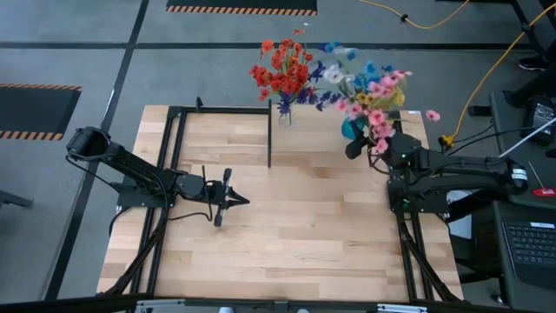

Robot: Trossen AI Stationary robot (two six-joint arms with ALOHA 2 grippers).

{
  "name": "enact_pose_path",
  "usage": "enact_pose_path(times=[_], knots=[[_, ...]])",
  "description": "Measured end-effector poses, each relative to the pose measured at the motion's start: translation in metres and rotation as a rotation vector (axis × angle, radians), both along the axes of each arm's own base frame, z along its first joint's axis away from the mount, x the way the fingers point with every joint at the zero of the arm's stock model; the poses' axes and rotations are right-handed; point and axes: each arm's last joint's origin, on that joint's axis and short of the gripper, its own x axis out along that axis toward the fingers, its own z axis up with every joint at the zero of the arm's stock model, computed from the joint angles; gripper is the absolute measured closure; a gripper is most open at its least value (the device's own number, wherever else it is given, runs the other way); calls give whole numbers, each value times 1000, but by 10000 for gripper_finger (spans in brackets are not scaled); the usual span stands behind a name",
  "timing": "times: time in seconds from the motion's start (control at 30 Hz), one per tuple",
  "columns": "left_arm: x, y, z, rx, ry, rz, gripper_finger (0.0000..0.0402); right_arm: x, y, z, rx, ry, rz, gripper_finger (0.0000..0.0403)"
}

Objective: Pick and place flowers into a vace then onto a shelf
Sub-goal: Put the blue vase with the flowers on the shelf

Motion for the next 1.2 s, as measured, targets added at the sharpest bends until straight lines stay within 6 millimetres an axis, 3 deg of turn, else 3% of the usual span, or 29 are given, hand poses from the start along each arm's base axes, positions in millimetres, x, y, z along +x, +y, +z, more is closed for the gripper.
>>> enact_pose_path(times=[0.2,1.2], knots=[[0,0,0,0,0,0,399,-2,-5,-11,16,19,-13,249],[0,0,0,1,0,0,398,10,-26,-17,55,-67,-127,249]])
